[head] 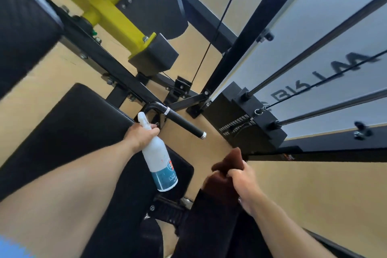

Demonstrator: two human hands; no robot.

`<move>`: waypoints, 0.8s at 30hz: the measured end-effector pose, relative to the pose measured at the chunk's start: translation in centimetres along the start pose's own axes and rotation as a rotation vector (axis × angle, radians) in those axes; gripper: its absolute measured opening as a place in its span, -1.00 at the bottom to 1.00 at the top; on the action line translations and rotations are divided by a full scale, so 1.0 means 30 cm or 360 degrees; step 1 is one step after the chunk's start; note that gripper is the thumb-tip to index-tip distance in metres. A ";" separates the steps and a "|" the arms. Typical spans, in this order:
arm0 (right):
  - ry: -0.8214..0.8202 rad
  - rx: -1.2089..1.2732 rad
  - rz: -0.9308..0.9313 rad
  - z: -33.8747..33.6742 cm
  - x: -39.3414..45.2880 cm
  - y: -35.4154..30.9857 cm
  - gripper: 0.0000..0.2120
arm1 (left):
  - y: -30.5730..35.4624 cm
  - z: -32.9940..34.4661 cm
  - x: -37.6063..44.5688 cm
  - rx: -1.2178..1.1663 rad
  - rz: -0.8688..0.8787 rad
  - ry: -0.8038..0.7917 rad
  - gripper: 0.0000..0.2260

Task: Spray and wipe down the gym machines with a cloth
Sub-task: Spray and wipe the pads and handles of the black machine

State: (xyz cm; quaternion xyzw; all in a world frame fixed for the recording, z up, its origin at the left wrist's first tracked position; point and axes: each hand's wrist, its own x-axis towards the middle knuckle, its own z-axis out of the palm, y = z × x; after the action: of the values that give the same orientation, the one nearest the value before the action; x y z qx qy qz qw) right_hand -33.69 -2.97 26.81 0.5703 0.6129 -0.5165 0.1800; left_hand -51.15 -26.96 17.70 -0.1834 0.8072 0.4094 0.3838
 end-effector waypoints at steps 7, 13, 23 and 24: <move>-0.0188 0.0827 0.0383 0.011 -0.304 0.259 -0.81 | -0.213 0.118 -0.444 -0.0172 -0.0029 0.0208 -0.60; -0.0340 0.0850 0.0359 0.149 -0.284 0.519 -0.47 | -0.519 0.172 -0.832 -0.0194 -0.0068 0.0393 -0.51; -0.0798 0.0319 0.0265 0.003 -0.762 0.686 -0.65 | -0.862 0.254 -1.383 -0.0511 -0.0156 0.0744 -0.46; -0.0807 0.0203 0.0245 0.003 -0.797 0.711 -0.63 | -0.935 0.266 -1.388 -0.0567 -0.0153 0.0746 -0.48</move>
State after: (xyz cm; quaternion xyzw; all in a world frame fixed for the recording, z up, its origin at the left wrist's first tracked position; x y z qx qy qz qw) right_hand -8.03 -19.24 36.99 0.4779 0.4693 -0.6651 0.3301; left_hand -3.71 -38.07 32.22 -0.3755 0.7795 0.4725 0.1678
